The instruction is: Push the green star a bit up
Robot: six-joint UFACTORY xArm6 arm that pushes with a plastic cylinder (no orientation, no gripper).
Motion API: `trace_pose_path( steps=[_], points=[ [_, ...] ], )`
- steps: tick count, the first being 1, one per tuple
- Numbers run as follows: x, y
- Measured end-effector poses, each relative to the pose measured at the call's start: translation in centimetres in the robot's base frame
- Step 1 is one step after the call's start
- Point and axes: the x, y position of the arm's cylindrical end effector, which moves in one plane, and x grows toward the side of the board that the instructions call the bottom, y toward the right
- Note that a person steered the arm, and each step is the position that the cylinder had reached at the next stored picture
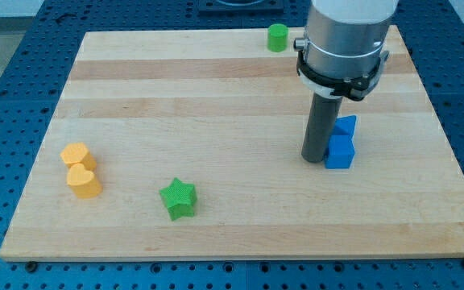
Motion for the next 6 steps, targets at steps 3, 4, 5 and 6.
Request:
trace_pose_path(
  steps=[3,4,5,6],
  points=[
    [7.4,-2.8],
    [11.1,-8.7],
    [12.0,-15.5],
    [9.9,-19.3]
  ],
)
